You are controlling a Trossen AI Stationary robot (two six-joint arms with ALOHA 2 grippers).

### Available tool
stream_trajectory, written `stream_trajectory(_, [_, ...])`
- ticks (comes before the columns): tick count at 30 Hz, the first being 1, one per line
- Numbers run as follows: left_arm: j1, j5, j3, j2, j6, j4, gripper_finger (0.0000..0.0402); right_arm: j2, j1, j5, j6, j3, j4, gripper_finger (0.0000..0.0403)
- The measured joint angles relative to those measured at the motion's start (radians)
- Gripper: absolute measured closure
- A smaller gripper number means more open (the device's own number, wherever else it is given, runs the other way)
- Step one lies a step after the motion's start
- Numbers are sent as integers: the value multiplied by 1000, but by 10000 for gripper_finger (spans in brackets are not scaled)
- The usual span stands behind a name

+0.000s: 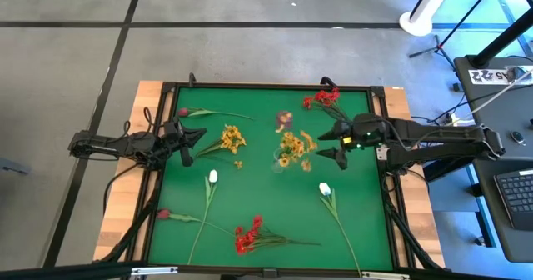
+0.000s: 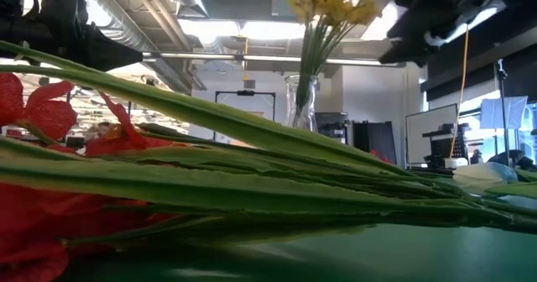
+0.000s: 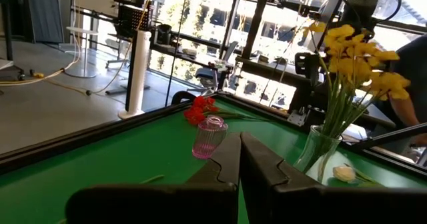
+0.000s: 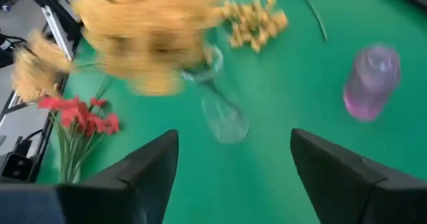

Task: Sort flowers into vase by color
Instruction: Put the right white tulip into the transparent vase

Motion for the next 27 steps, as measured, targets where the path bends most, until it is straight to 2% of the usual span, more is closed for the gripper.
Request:
stream_trajectory(3, [0,0,0,0,1,11,401,-10,0,-46,124,0,-138,118])
stream_trajectory(6, [0,0,0,0,3,14,401,10,16,-164,292,0,-241,118])
stream_trajectory(8, [0,0,0,0,8,13,401,34,64,-213,381,0,-302,118])
stream_trajectory(13, [0,0,0,0,8,18,401,101,234,-211,550,0,-388,118])
stream_trajectory(23, [0,0,0,0,11,17,401,233,565,43,902,0,-356,118])
stream_trajectory(27, [0,0,0,0,11,17,401,247,673,211,1003,0,-341,118])
